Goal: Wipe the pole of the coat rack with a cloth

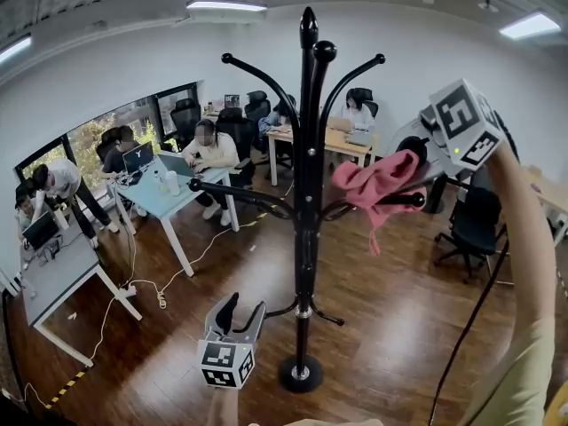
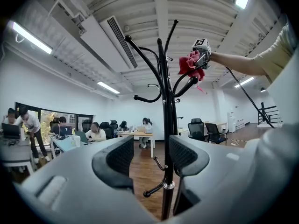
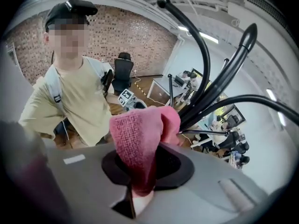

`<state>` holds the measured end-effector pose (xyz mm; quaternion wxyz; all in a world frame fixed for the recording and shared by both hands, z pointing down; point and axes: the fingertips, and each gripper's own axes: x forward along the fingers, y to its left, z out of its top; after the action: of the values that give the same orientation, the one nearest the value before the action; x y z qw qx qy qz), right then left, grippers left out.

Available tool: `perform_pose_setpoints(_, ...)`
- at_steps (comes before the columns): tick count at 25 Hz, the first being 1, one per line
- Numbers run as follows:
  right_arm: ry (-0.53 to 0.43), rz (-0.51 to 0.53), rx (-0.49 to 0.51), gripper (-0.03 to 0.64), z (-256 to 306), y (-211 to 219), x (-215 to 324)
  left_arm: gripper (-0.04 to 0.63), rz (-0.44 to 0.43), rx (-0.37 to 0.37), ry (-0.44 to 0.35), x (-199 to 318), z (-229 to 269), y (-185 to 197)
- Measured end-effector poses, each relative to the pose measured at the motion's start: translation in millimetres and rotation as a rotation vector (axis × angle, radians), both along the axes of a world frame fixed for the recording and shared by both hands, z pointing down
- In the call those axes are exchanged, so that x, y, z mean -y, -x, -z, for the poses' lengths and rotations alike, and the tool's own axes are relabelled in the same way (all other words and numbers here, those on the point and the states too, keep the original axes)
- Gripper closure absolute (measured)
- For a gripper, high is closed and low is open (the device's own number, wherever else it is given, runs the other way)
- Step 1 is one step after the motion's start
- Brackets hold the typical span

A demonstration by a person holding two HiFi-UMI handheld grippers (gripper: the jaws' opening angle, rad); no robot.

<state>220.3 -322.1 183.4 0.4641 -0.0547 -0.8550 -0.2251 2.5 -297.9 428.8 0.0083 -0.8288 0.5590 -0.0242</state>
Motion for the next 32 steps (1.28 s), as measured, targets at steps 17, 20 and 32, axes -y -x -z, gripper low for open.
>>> perform_pose_setpoints(17, -0.571, -0.33, 0.756, 0.566, 168, -38, 50, 0.365, 0.009, -0.008, 0.01, -5, -1, 5)
perform_pose_setpoints(20, -0.597, -0.315, 0.877, 0.566, 187, -14, 52, 0.365, 0.031, -0.004, 0.009, -11, 0, 10)
perform_pose_setpoints(32, -0.644, -0.158, 0.524, 0.566, 66, 71, 93, 0.365, 0.136, 0.001, 0.018, -29, -3, 39)
